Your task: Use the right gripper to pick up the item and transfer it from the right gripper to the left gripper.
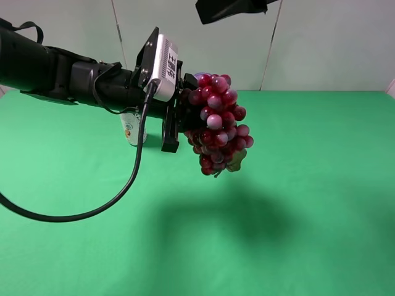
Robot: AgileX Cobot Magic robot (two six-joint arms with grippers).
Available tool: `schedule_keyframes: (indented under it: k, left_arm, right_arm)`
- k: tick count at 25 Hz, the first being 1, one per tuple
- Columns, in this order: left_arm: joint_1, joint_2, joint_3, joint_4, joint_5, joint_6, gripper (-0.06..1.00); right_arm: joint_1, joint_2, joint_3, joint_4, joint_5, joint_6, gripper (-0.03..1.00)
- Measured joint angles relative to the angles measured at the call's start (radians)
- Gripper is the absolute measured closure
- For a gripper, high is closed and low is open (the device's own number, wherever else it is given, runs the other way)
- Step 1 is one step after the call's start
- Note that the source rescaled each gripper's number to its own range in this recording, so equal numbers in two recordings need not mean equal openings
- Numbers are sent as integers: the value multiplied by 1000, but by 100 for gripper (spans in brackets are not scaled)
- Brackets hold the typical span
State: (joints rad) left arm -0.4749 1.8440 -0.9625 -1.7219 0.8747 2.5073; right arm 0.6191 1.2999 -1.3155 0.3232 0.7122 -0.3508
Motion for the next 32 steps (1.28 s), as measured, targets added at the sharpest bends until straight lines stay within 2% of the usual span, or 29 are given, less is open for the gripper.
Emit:
schedule_keyframes:
  k: [9, 13, 16, 22, 27, 32]
  left_arm:
    - [0, 0, 0, 0, -5, 0, 93]
    - [0, 0, 0, 1, -23, 0, 93]
    - [0, 0, 0, 1, -37, 0, 94]
    - [0, 0, 0, 1, -41, 0, 94]
    - [0, 0, 0, 1, -43, 0, 94]
    - [0, 0, 0, 1, -43, 0, 94]
  right_arm:
    - [-14, 0, 7, -246, 19, 253, -3]
    - [-96, -20, 65, -297, 26, 351, -3]
    - [-190, -64, 154, -323, 28, 414, -3]
    - [-301, -246, 330, -397, 31, 536, -3]
    - [-305, -465, 478, -482, 32, 630, -3]
    - [-305, -706, 619, -504, 70, 648, -3]
